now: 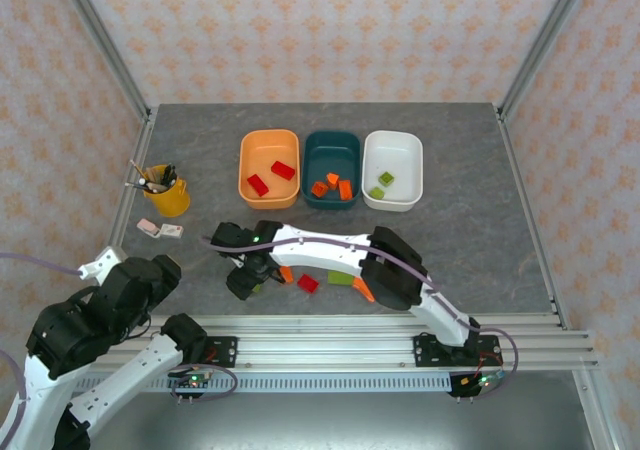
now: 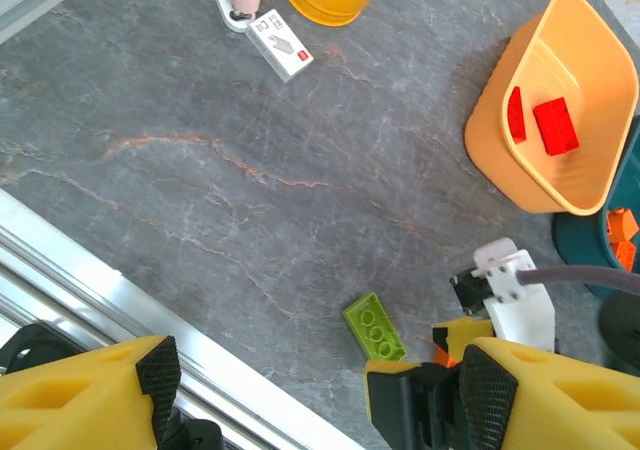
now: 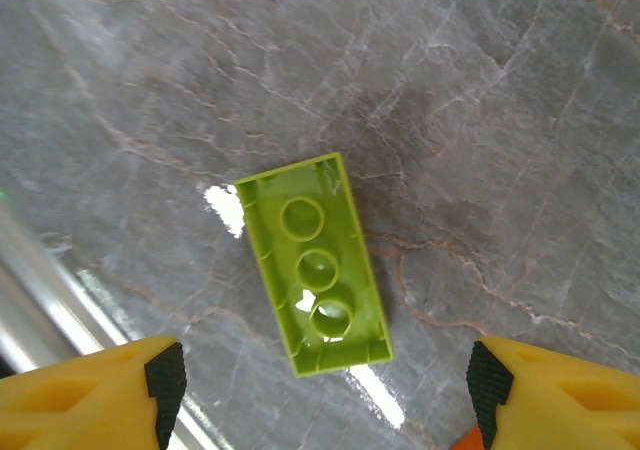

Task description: Sort the legos into containers by color

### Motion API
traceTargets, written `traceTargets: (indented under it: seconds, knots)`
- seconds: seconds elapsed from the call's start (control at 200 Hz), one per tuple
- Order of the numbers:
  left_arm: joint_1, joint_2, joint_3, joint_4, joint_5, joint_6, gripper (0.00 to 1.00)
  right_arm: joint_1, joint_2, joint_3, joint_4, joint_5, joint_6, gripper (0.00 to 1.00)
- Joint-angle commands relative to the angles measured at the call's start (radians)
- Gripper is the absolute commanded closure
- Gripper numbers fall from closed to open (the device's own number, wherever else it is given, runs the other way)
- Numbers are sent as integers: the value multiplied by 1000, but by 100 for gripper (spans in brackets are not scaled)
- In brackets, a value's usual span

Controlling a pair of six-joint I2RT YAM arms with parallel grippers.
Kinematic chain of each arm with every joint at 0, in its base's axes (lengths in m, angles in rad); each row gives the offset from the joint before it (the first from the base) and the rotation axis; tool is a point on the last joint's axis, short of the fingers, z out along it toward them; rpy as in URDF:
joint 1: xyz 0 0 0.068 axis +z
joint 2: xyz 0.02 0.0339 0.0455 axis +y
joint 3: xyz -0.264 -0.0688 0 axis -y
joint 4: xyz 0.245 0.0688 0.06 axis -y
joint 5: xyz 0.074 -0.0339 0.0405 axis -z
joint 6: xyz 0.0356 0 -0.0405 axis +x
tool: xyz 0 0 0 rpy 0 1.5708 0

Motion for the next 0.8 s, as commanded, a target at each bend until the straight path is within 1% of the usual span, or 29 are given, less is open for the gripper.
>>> traceTargets:
  seconds: [0.0, 0.13, 0.2, 0.395, 0.54, 0.796]
  knots:
    - [4, -6, 16, -55, -50, -35, 23, 2, 39, 65, -79, 31, -26, 24]
    - [3, -7, 16, -46, -46, -30, 23, 7, 80, 103, -87, 36, -29, 24]
    - [4, -9, 19, -50, -42, -27, 23, 7, 101, 118, -92, 40, -24, 26]
    - [2, -17, 23, -66, -35, -27, 23, 7, 146, 144, -113, 67, -10, 40]
    - [3, -19, 21, -59, -33, -27, 23, 7, 155, 146, -117, 95, -4, 46]
    - [3, -20, 4, -40, -25, -26, 23, 7, 161, 149, -121, 134, 20, 59]
